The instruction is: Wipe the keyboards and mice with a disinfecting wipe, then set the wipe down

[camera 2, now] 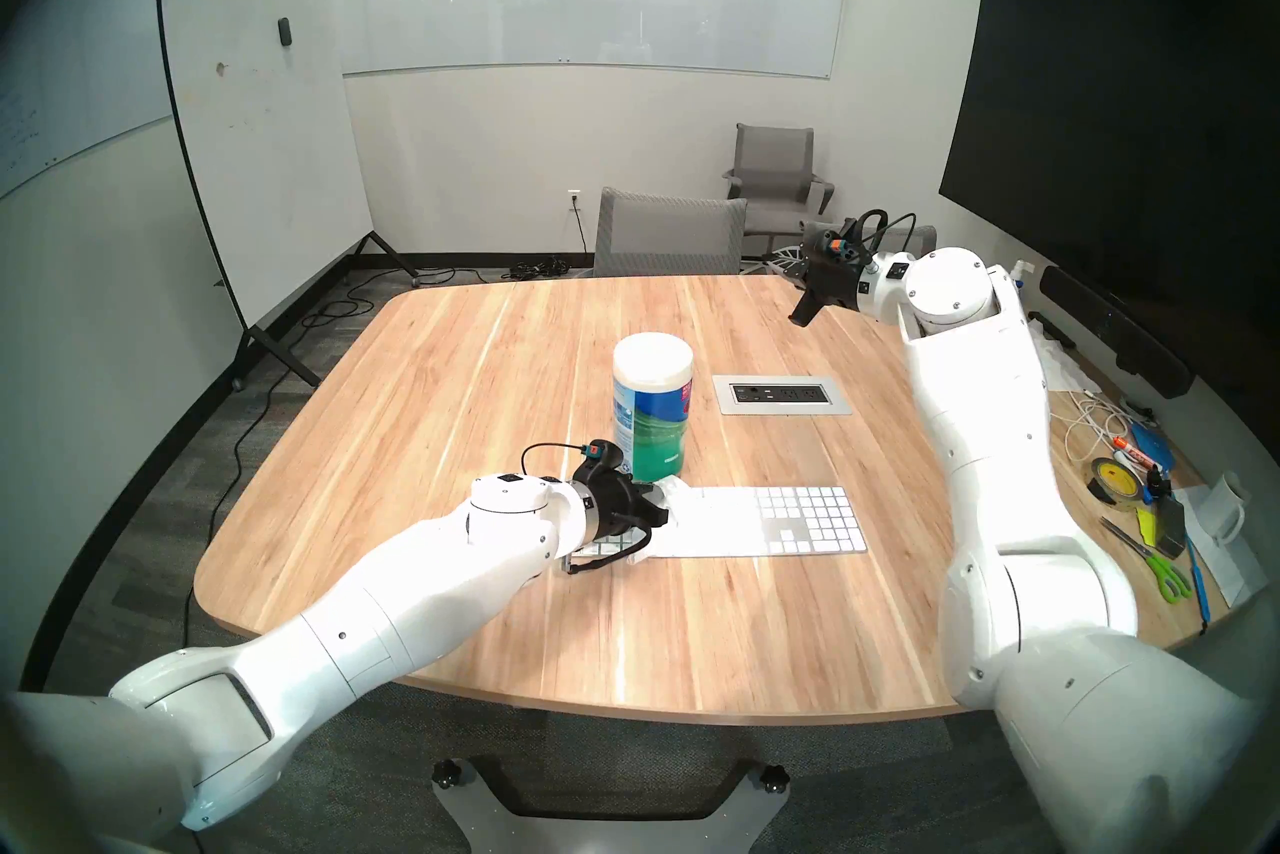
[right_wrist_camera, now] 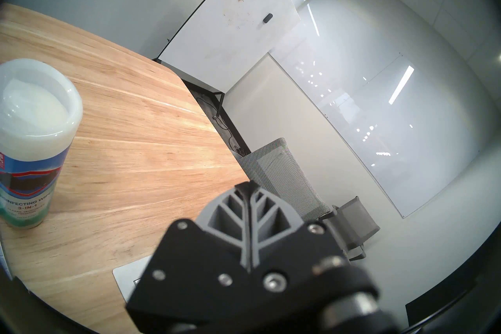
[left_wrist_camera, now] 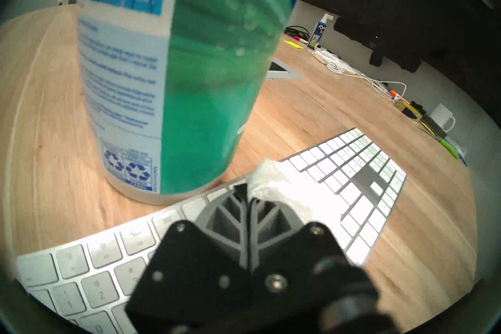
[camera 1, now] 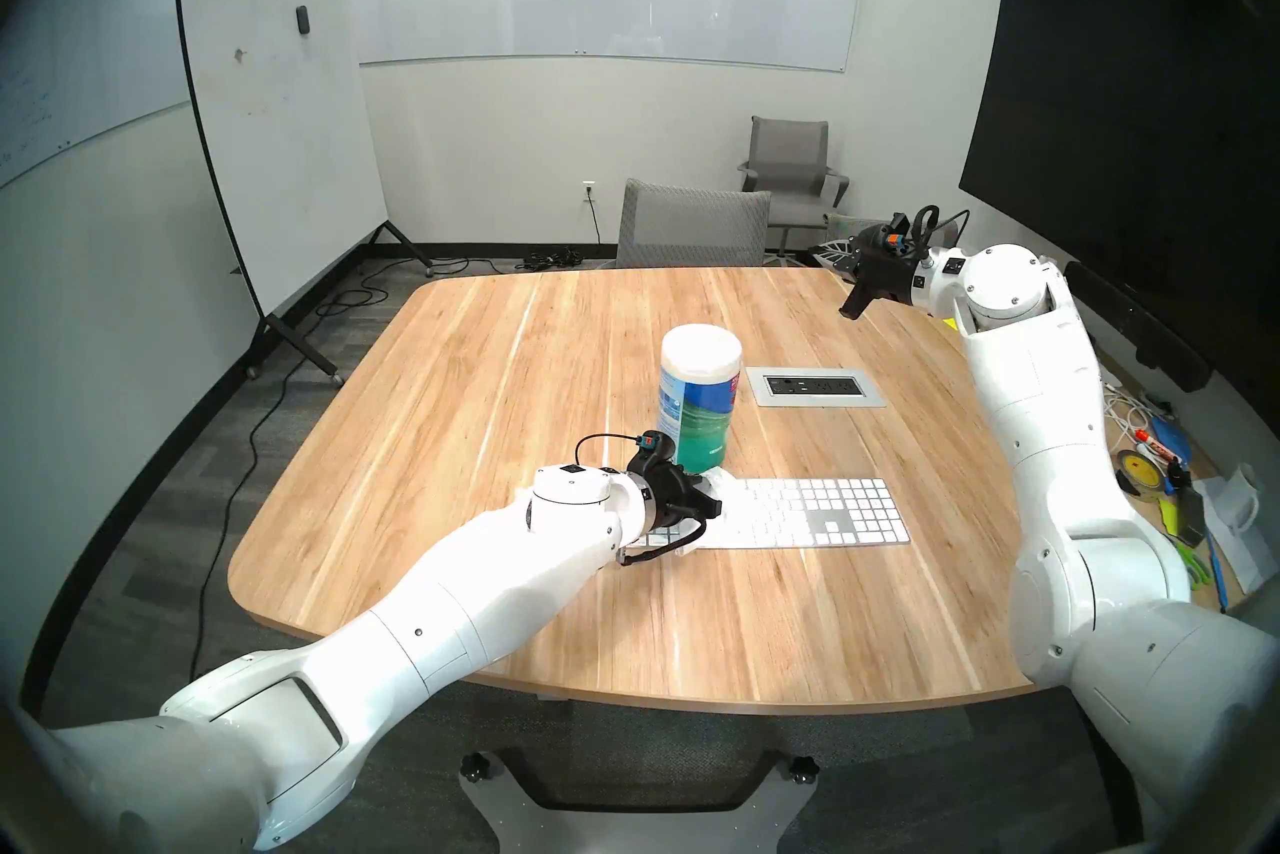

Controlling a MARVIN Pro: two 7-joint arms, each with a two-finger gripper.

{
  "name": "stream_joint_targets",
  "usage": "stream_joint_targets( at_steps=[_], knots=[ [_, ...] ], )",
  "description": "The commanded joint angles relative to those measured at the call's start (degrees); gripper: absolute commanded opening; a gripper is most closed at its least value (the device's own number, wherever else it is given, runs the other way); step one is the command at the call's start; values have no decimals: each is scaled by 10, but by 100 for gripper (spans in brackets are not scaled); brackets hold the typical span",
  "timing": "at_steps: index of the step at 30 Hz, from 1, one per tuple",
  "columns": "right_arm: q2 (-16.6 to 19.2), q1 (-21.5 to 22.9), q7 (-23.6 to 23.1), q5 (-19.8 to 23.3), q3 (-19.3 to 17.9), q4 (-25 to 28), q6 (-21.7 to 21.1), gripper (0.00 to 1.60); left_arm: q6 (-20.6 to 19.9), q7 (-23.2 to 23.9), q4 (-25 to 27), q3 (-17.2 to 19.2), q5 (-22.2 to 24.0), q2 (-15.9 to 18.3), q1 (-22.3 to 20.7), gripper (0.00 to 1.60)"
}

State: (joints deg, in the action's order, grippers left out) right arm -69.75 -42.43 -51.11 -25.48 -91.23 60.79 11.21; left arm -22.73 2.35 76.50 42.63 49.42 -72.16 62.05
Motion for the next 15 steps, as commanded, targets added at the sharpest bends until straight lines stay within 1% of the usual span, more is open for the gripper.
stream_joint_targets(
  at_steps=[1, 2, 5, 6, 8, 11, 13, 15],
  knots=[
    [-1, 15, 1, 2, -1, 10, 0, 0, -48, 9, 66, 1, 20, 11, -4, 0],
    [-1, 15, 1, 2, -1, 10, 0, 0, -65, 10, 73, -4, 23, 17, 1, 0],
    [-1, 15, 1, 2, -1, 10, -1, 0, -93, -2, 93, -7, 32, 29, 21, 0],
    [-1, 15, 1, 2, -1, 10, -1, 0, -106, -13, 110, -7, 34, 36, 31, 0],
    [-1, 15, 1, 2, -1, 10, -1, 0, -124, -21, 117, -10, 37, 40, 37, 0],
    [-1, 15, 1, 2, -1, 10, -1, 0, -145, -47, 142, -8, 41, 47, 49, 0],
    [-1, 15, 1, 2, -1, 10, -2, 0, -153, -60, 142, -8, 41, 43, 48, 0],
    [-1, 15, 1, 2, -1, 11, -2, 0, -155, -65, 127, -7, 39, 36, 39, 0]
  ],
)
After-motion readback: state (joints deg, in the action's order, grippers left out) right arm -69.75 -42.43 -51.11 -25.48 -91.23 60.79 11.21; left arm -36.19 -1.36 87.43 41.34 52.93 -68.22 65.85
